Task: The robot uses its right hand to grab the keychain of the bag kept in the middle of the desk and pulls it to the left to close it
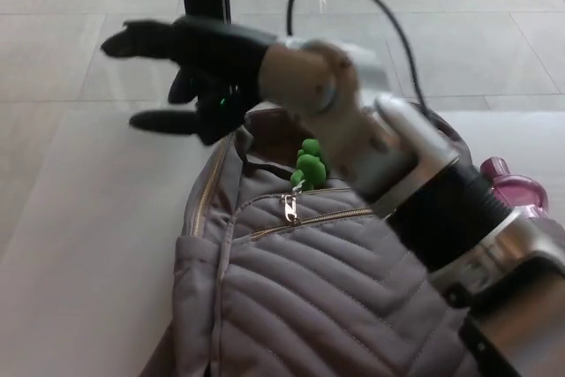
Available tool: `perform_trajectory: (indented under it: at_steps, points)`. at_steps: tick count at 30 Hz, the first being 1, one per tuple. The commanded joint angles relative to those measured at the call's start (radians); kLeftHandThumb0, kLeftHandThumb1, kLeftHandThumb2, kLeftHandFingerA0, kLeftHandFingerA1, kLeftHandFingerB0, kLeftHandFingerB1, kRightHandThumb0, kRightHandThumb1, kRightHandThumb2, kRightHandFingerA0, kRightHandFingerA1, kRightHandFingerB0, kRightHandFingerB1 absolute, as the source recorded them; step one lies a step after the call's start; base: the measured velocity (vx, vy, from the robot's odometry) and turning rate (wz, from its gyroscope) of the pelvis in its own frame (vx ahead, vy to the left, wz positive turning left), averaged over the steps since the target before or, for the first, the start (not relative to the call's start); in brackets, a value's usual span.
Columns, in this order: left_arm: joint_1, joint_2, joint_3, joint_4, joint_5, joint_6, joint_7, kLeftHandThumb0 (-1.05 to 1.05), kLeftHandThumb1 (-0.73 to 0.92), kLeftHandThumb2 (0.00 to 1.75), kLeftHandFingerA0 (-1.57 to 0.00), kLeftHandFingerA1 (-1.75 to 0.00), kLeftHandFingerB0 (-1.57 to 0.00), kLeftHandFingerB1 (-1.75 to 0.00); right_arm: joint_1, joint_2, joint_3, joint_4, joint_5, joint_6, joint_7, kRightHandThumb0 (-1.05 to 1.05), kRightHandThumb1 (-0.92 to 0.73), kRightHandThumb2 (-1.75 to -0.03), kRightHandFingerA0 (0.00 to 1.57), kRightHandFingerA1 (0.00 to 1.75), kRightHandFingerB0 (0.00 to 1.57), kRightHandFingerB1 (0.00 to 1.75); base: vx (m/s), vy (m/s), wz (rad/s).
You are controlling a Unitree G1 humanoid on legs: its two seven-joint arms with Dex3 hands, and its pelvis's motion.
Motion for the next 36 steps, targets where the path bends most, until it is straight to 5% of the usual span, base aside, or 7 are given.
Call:
perform_trajectory:
  at_steps: [1,3,7,8,15,20,36]
  points:
    - [0.009,0.016,-0.004,0.008,-0.005,0.0,0.018,-1.05,0.92,0.98,-0.98,-1.18,-0.92,-1.16,-0.216,-0.365,-0.226,-0.059,0.174,0.099,0.313,-0.9,-0.77,-1.11,0.01,0.51,0.08,0.34,0.0,0.0,0.0]
    - [0.01,0.015,-0.001,0.015,-0.01,-0.001,0.007,-1.05,0.92,0.97,-0.97,-1.17,-0.91,-1.16,-0.218,-0.465,-0.279,-0.046,0.191,0.106,0.333,-0.75,-0.9,-0.67,0.27,0.57,0.15,0.33,0.0,0.0,0.0]
    - [0.019,0.009,-0.002,0.01,-0.01,-0.003,0.003,-1.05,0.92,0.96,-0.96,-1.18,-0.92,-1.14,-0.085,-0.717,-0.448,-0.101,0.223,0.106,0.328,-0.79,-0.72,-1.06,0.3,0.51,0.14,0.42,0.0,0.0,0.0]
    - [0.019,0.01,-0.004,0.013,-0.008,-0.005,0.0,-1.05,0.92,0.98,-0.95,-1.2,-0.91,-1.13,-0.023,-0.775,-0.505,-0.122,0.233,0.113,0.328,-0.8,-0.92,-0.68,0.27,0.38,0.17,0.28,0.0,0.0,0.0]
    - [0.034,-0.001,-0.005,0.008,-0.009,0.002,-0.003,-1.05,0.92,1.01,-0.92,-1.22,-0.9,-1.15,0.476,-0.989,-1.06,-0.237,0.26,0.241,0.306,-0.81,-0.86,-0.67,0.49,0.41,0.35,0.31,0.0,0.0,0.0]
    - [0.046,0.008,0.004,0.025,-0.013,0.008,0.0,-1.05,0.92,1.01,-1.01,-1.2,-0.95,-1.17,0.829,-0.953,-1.525,-0.249,0.225,0.204,0.219,-0.86,-0.63,-1.06,0.54,0.62,0.33,0.51,0.0,0.0,0.0]
    - [0.044,0.043,0.007,0.081,-0.004,0.09,0.069,-1.05,0.92,1.08,-0.95,-1.34,-0.78,-1.38,1.338,-0.572,-1.926,0.176,0.674,-0.179,-0.335,-0.73,-0.64,-0.98,0.29,0.75,0.01,0.45,0.0,0.0,0.0]
